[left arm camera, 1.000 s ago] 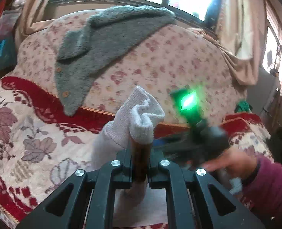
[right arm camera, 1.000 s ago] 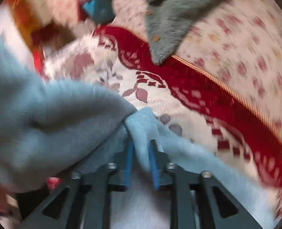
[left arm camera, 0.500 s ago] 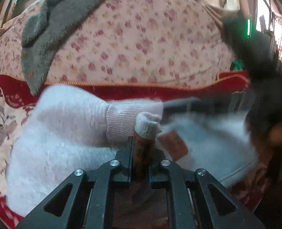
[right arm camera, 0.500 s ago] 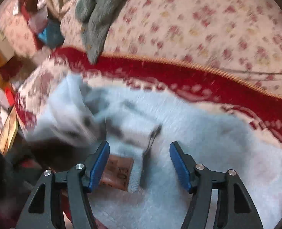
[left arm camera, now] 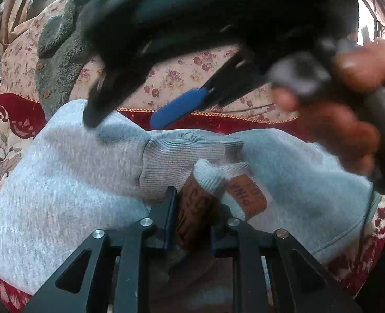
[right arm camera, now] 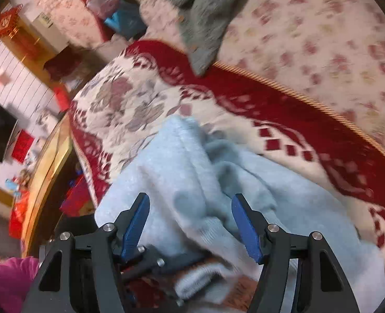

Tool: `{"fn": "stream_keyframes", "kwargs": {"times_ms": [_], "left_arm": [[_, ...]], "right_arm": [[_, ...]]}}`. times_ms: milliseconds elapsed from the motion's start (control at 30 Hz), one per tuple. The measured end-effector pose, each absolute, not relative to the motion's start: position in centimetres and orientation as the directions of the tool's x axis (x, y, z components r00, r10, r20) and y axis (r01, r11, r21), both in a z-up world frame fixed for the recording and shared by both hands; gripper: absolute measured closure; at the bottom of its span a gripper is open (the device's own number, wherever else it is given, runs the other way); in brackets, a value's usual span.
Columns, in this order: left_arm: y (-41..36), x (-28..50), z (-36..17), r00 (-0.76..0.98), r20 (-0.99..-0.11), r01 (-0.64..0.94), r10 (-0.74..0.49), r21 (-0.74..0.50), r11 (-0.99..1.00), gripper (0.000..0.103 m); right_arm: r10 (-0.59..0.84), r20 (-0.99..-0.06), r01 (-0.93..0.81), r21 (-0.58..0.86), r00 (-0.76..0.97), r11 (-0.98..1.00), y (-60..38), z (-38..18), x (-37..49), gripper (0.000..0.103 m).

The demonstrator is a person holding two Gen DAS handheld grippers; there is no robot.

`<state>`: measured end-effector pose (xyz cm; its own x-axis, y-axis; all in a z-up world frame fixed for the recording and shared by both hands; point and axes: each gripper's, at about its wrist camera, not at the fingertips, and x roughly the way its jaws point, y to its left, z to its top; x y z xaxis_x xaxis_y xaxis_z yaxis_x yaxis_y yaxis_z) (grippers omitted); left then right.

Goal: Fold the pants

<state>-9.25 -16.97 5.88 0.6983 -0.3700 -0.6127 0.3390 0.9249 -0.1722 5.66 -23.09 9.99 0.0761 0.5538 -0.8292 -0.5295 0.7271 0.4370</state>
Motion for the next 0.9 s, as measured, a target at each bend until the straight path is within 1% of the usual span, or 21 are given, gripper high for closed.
{"fn": "stream_keyframes", "kwargs": {"times_ms": [33,67,100,133,200,367,400,433,500,533,567,600,633,667,700,733,800,900], "left_arm": [[-17.0,-9.3,5.8,0.698,-0.612,0.338,-0.371,-0.175,0.925,0.084],[-16.9,-9.3,5.8,0.697,-0.613,0.337,-0.373,-0.179,0.924,0.084],[-17.0,-9.4,5.8,0.691,-0.617,0.337,-0.376,-0.185,0.923,0.084],[-17.2,-9.3,5.8,0.686,-0.624,0.335,-0.374,-0.187,0.924,0.084],[-17.4,-9.3,6.3,0.688,-0.62,0.34,-0.377,-0.183,0.922,0.084],[-18.0,-9.2,8.4,0.695,-0.568,0.352,-0.442,-0.267,0.897,0.084],[-18.3,-9.1,8.4,0.692,-0.563,0.352,-0.451,-0.281,0.893,0.078],[-18.5,-9.0,8.3,0.687,-0.566,0.352,-0.456,-0.29,0.89,0.075],[-18.9,-8.6,7.4,0.666,-0.586,0.34,-0.462,-0.313,0.887,0.062],[-19.0,-8.5,6.7,0.653,-0.6,0.33,-0.462,-0.324,0.887,0.058],[-18.9,-8.7,6.3,0.646,-0.608,0.328,-0.462,-0.326,0.887,0.057],[-18.8,-9.0,6.3,0.65,-0.606,0.33,-0.459,-0.319,0.888,0.056],[-18.5,-9.5,6.5,0.651,-0.607,0.336,-0.456,-0.308,0.89,0.054],[-18.3,-9.9,6.8,0.641,-0.612,0.343,-0.463,-0.311,0.887,0.048],[-17.8,-10.4,7.2,0.626,-0.617,0.351,-0.477,-0.323,0.879,0.036],[-16.9,-11.1,7.7,0.618,-0.617,0.353,-0.487,-0.336,0.873,0.033],[-15.0,-12.6,8.8,0.628,-0.613,0.35,-0.48,-0.329,0.877,0.03],[-12.2,-13.3,10.6,0.7,-0.594,0.308,-0.396,-0.248,0.918,0.023]], "right_arm": [[0.521,-0.851,-0.541,0.408,0.065,0.735,-22.3,9.2,5.8,0.034],[0.49,-0.869,-0.559,0.375,0.065,0.74,-21.7,8.7,5.7,0.041],[0.45,-0.89,-0.588,0.329,0.067,0.739,-21.1,8.3,5.5,0.072],[0.404,-0.91,-0.623,0.263,0.093,0.736,-20.4,8.4,4.9,0.078],[0.368,-0.92,-0.678,0.188,0.131,0.711,-19.6,9.4,3.8,0.082],[0.308,-0.927,-0.697,0.077,0.213,0.713,-20.5,11.7,3.8,0.083],[0.303,-0.926,-0.698,0.065,0.223,0.714,-20.8,11.9,4.0,0.083],[0.301,-0.926,-0.686,0.067,0.228,0.724,-21.2,11.9,4.4,0.083],[0.321,-0.925,-0.658,0.113,0.204,0.744,-22.3,10.8,5.3,0.083],[0.331,-0.923,-0.651,0.131,0.194,0.747,-22.6,10.1,5.5,0.083],[0.347,-0.919,-0.647,0.151,0.185,0.748,-22.9,9.4,5.5,0.083],[0.375,-0.911,-0.64,0.186,0.172,0.745,-23.3,8.6,5.6,0.081],[0.403,-0.9,-0.633,0.216,0.167,0.744,-23.6,8.2,5.6,0.075],[0.434,-0.885,-0.615,0.249,0.17,0.748,-24.2,8.0,5.8,0.073],[0.456,-0.875,-0.59,0.283,0.163,0.756,-24.7,7.6,6.0,0.061],[0.477,-0.865,-0.561,0.321,0.153,0.763,-25.2,7.3,6.2,0.056],[0.517,-0.843,-0.536,0.37,0.15,0.759,-25.9,7.4,6.2,0.053],[0.506,-0.844,-0.546,0.342,0.179,0.764,-25.9,8.2,5.5,0.05]]}}
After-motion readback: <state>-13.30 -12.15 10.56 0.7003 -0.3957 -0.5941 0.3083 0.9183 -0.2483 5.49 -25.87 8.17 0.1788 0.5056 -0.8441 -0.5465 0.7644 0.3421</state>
